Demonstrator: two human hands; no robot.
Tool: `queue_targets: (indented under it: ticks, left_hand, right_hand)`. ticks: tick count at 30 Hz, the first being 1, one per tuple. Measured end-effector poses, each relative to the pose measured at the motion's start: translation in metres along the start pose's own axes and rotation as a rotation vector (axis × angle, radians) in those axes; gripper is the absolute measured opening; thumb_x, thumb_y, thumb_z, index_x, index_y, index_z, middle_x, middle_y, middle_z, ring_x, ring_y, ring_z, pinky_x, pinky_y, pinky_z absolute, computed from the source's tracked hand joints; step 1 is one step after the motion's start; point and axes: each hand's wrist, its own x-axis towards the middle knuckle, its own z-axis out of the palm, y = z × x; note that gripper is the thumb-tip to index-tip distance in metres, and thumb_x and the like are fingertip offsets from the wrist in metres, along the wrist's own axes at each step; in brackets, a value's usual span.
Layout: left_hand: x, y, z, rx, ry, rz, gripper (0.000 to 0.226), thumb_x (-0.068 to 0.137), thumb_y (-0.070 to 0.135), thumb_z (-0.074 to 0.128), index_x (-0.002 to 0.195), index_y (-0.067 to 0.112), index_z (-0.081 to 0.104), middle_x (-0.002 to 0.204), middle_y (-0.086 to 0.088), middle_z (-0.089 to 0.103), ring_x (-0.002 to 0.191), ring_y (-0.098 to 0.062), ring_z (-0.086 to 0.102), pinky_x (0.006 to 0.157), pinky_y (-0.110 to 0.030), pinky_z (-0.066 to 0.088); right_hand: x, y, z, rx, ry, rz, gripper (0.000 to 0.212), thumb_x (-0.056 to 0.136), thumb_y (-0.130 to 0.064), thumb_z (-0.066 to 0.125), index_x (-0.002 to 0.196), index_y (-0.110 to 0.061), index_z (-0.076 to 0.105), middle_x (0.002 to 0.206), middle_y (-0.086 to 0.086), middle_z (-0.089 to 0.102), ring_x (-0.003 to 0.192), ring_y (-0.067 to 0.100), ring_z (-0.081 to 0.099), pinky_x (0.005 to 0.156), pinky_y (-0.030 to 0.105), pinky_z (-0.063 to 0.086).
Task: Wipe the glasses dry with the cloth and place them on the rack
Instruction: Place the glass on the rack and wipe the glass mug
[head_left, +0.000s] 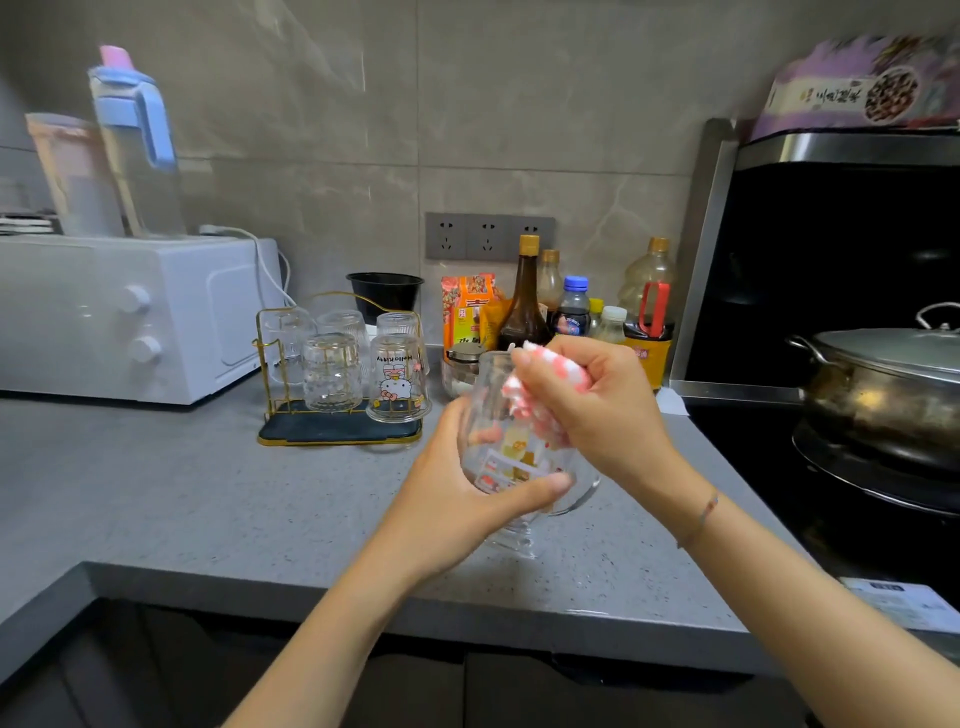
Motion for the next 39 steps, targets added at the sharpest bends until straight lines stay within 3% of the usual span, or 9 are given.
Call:
queue_targets:
  ticks: [5,10,12,15,19,23,28,32,39]
  left_hand:
    - [-0.004,0.0,-0.008,-0.24,-0.054,-0.03,0.068,0.057,0.032,0.084,0.12,0.022,0.059,0.105,-0.001,0.074,0.094,-0.014,0.072,0.076,-0.022,0.057]
    - [-0.011,0.005,-0.017,-0.448,-0.203,-0.136,0.078,0.034,0.055,0.09,0.104,0.024,0.075,0.111,-0.007,0.074,0.095,-0.035,0.071,0.09,-0.04,0.056]
    - [-0.011,0.005,-0.018,-0.533,-0.274,-0.137,0.068,0.034,0.058,0.09,0.097,0.034,0.078,0.11,-0.003,0.074,0.087,-0.032,0.073,0.082,-0.037,0.058]
    - [-0.008,-0.001,-0.017,-0.755,-0.399,-0.13,0.066,0.053,0.048,0.089,0.113,0.027,0.073,0.118,-0.009,0.07,0.091,-0.032,0.072,0.075,-0.044,0.057]
    - [-0.005,-0.011,-0.012,-1.051,-0.569,-0.291,0.092,0.061,0.04,0.089,0.137,0.004,0.05,0.131,-0.025,0.054,0.081,-0.043,0.067,0.067,-0.041,0.057]
    - [0.0,-0.014,-0.005,-1.145,-0.686,-0.229,0.075,0.089,0.053,0.059,0.142,0.002,0.045,0.14,-0.02,0.05,0.101,-0.035,0.064,0.087,-0.035,0.053]
    - [0.009,-0.015,0.006,-1.223,-0.698,-0.189,0.072,0.094,0.058,0.044,0.14,0.004,0.047,0.139,-0.014,0.053,0.108,-0.031,0.061,0.093,-0.032,0.05]
    - [0.014,-0.018,0.007,-1.243,-0.717,-0.325,0.076,0.084,0.048,0.069,0.136,-0.004,0.05,0.137,-0.024,0.053,0.107,-0.044,0.062,0.09,-0.044,0.053]
    - [0.015,0.011,0.0,-0.813,-0.448,-0.311,0.101,0.043,0.058,0.09,0.131,0.021,0.057,0.122,-0.011,0.068,0.094,-0.04,0.07,0.079,-0.047,0.059]
  right_hand:
    - [0.007,-0.012,-0.017,0.035,-0.35,0.096,0.033,0.086,-0.037,0.052,0.08,-0.006,0.061,0.064,0.002,0.059,0.052,0.009,0.055,0.045,0.015,0.041]
    - [0.01,-0.016,-0.035,0.1,-0.522,0.17,0.033,0.093,-0.035,0.045,0.096,-0.007,0.064,0.07,0.009,0.059,0.051,0.017,0.049,0.041,0.016,0.033]
    - [0.012,-0.019,-0.04,0.172,-0.582,0.227,0.036,0.091,-0.032,0.044,0.1,-0.004,0.065,0.073,0.003,0.065,0.058,0.012,0.059,0.051,0.014,0.044]
    - [0.01,-0.02,-0.045,0.223,-0.621,0.255,0.035,0.086,-0.035,0.042,0.094,-0.015,0.069,0.081,-0.008,0.07,0.076,0.005,0.066,0.072,0.012,0.05]
    - [0.003,-0.022,-0.04,0.271,-0.523,0.301,0.036,0.08,-0.04,0.04,0.081,-0.025,0.072,0.077,-0.015,0.072,0.075,-0.003,0.066,0.071,0.009,0.049]
    - [-0.003,-0.019,-0.032,0.276,-0.363,0.292,0.041,0.08,-0.044,0.039,0.078,-0.016,0.069,0.064,-0.009,0.069,0.059,0.0,0.063,0.061,0.013,0.05]
    - [-0.005,-0.011,-0.019,0.29,-0.067,0.198,0.043,0.086,-0.041,0.042,0.067,-0.011,0.067,0.052,-0.007,0.061,0.051,0.009,0.06,0.056,0.018,0.049]
    - [-0.002,-0.002,-0.014,0.304,0.092,0.185,0.054,0.097,-0.028,0.045,0.047,-0.027,0.066,0.047,-0.008,0.06,0.047,0.002,0.058,0.054,0.013,0.048]
    - [0.008,0.004,-0.018,0.387,0.213,0.243,0.034,0.093,-0.03,0.054,0.065,-0.014,0.064,0.05,-0.007,0.061,0.049,0.005,0.059,0.053,0.018,0.05]
